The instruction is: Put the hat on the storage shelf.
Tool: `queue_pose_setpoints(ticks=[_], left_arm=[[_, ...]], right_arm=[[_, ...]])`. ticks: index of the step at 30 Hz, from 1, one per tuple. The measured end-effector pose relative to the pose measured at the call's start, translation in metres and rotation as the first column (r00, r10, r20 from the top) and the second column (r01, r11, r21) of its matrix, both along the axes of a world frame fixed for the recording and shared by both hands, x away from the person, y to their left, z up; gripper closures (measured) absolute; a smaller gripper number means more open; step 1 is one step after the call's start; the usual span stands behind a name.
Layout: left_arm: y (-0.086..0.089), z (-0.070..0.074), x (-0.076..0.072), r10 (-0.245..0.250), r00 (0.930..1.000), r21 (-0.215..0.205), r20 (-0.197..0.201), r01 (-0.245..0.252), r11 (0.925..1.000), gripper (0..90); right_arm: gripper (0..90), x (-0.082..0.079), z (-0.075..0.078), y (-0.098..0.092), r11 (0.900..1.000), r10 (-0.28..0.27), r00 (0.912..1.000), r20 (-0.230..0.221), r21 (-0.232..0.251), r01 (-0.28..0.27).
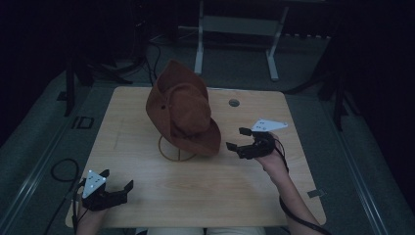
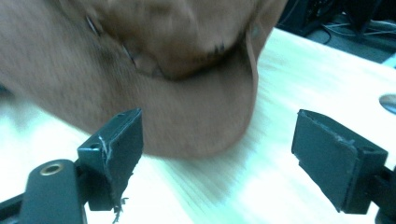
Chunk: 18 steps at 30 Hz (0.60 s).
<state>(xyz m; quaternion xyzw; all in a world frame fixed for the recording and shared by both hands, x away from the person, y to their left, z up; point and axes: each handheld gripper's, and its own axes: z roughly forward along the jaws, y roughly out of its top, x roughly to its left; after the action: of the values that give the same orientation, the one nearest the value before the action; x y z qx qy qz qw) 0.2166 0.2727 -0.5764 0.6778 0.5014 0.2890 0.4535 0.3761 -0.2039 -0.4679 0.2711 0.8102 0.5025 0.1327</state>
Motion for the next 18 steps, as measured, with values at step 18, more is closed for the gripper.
queue_pose_setpoints(ticks=[18], left_arm=[[-0.001, -0.002, 0.002, -0.008, 0.9998, 0.005, -0.019, 0.008, 1.0, 2.7]], right_arm=[[15.7, -0.022, -0.065, -0.031, 1.0, -0.015, 0.9986, -0.051, -0.023, 0.014]])
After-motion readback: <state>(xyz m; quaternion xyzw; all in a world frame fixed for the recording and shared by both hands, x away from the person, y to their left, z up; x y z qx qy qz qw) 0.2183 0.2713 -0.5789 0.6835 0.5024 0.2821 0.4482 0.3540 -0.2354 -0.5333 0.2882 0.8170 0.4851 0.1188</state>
